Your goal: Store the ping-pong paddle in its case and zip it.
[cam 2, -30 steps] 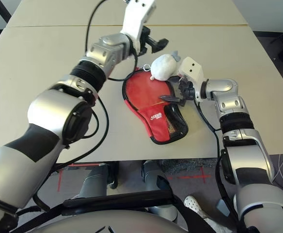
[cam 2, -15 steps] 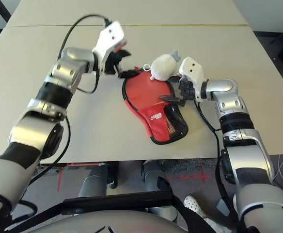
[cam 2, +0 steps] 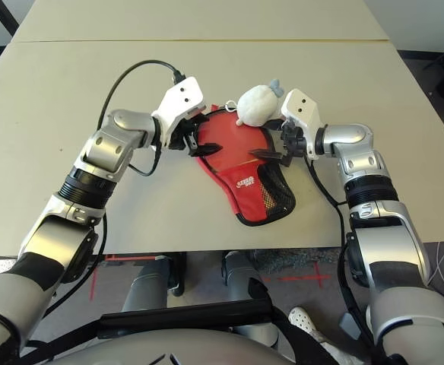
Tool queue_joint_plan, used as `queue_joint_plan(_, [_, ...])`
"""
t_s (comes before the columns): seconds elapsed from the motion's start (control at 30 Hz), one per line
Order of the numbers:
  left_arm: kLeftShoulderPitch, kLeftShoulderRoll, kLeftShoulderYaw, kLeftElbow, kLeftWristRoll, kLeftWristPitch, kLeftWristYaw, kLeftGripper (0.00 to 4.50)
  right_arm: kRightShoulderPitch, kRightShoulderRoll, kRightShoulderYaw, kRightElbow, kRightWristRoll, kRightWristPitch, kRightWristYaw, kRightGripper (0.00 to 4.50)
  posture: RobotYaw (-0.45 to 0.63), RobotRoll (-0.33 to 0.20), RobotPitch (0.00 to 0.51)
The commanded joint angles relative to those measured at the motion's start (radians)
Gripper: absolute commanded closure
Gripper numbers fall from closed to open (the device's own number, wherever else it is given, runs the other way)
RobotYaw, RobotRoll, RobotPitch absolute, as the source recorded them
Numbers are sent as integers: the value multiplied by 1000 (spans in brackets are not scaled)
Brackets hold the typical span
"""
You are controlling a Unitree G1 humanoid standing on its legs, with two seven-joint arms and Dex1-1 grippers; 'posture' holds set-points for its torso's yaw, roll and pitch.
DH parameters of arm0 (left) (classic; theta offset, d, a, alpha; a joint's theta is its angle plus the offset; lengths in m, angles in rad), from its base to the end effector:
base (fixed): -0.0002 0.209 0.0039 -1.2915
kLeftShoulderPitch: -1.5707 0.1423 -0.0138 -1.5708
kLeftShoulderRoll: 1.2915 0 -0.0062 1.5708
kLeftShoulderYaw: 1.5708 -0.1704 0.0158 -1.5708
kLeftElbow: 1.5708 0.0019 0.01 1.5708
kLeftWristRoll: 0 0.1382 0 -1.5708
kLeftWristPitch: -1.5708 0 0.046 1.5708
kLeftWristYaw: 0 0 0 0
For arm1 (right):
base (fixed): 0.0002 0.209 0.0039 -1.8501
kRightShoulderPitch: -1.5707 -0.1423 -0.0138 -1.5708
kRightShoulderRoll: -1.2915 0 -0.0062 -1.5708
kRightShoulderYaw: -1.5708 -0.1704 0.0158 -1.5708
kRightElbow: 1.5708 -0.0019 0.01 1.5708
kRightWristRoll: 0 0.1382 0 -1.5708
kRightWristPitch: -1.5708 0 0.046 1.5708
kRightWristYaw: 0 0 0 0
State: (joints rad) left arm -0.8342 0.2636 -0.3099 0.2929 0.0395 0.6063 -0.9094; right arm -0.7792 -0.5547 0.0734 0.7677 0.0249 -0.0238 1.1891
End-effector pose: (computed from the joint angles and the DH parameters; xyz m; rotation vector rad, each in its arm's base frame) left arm 0.3150 0.1064 0.1798 0.4685 0.3259 -1.0693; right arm 0.3211 -0.2471 0.1559 -0.4633 0.2553 1.0296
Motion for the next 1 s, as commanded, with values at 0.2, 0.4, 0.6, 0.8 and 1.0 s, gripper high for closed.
queue_joint_plan(0.2, [55,-4,-56,37,15,1,22,42,64,-54,49,-40,-17,129,72,0,-53,0,250])
queue_joint_plan(0.4, [67,-18,-66,43,16,0,32,42,43,-176,-9,-148,79,299,198,0,-61,0,246])
queue_joint_plan(0.6, [68,-25,-69,54,17,-1,39,42,19,-297,-26,-123,124,376,310,0,-64,0,248])
queue_joint_plan(0.8, [75,-29,-75,53,18,-1,44,42,-77,-307,-49,25,120,353,265,0,-64,0,248])
queue_joint_plan(1.0, [78,-34,-80,48,19,3,46,42,-214,-230,-67,214,108,320,163,0,-55,0,254])
